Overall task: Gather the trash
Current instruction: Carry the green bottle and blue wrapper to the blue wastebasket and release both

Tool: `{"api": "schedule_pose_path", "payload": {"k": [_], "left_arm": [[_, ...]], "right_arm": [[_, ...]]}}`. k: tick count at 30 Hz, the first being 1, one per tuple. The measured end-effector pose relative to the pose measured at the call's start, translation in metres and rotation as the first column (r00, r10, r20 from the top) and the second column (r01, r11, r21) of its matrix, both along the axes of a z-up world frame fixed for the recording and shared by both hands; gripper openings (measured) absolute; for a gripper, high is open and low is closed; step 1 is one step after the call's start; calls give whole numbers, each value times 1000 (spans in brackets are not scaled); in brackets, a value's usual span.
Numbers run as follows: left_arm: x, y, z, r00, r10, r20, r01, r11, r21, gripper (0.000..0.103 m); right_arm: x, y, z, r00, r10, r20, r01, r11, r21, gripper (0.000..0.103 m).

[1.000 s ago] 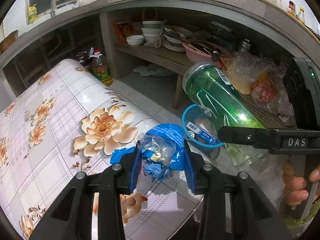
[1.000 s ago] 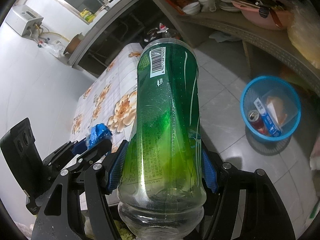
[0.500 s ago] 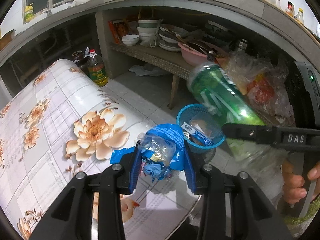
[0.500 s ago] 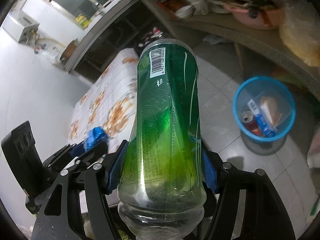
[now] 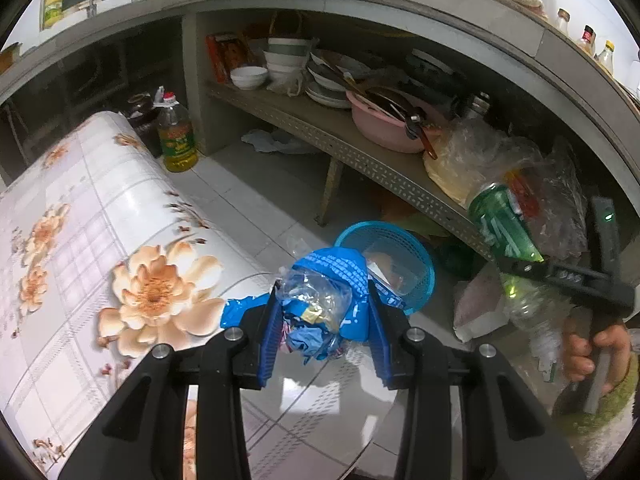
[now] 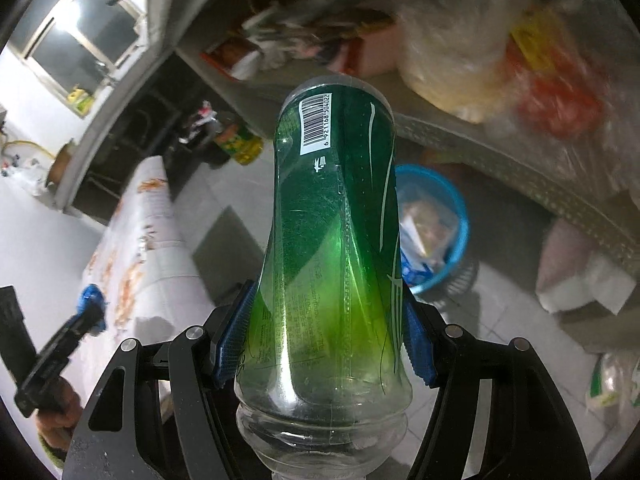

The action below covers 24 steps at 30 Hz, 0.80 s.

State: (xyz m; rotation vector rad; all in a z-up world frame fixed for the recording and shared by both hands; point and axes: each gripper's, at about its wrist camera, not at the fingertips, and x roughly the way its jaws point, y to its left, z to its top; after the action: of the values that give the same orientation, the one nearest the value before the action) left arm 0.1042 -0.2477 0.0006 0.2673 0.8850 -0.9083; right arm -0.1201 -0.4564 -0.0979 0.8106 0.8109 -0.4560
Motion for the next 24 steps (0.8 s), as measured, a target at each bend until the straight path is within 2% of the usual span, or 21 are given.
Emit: {"api": "schedule_pose_path", "payload": {"k": [5,8,12,14,16,18,20,24], "left_arm": [[2,-10,-5,1000,-13,-19,13,1000,7,37],[3,-15,-5,1000,-15,-20,16,1000,13,37],[5,-18,-6,1000,-14,-21,15,1000,17,37],[6,-21,-7,1000,-15,-24,16,1000,23,37],[7,-24,-8,1000,-15,-26,15,999,29,37],[8,-27,-8,999,-17,-30,18,999,31,37],[9,-31,-8,999,-22,-34,23,999,31,37],[14,-47,-10,998,-40,-43,41,998,37,37]], "right_arm": [[21,-16,-36,994,24,-109,-24,1000,2,63],[46,-30,-55,982,56,-178,-63,998,-31,63],[91,-52,-77,962,91,-257,-132,980,-148,64],[111,-61,-96,950,92,-299,-157,967,-203,74],[124,-65,-116,929,72,-363,-179,946,-271,76],[130,-67,-138,891,39,-451,-206,923,-326,76],[123,-66,-144,889,25,-457,-196,923,-331,76],[93,-59,-135,922,0,-386,-136,936,-324,76]]}}
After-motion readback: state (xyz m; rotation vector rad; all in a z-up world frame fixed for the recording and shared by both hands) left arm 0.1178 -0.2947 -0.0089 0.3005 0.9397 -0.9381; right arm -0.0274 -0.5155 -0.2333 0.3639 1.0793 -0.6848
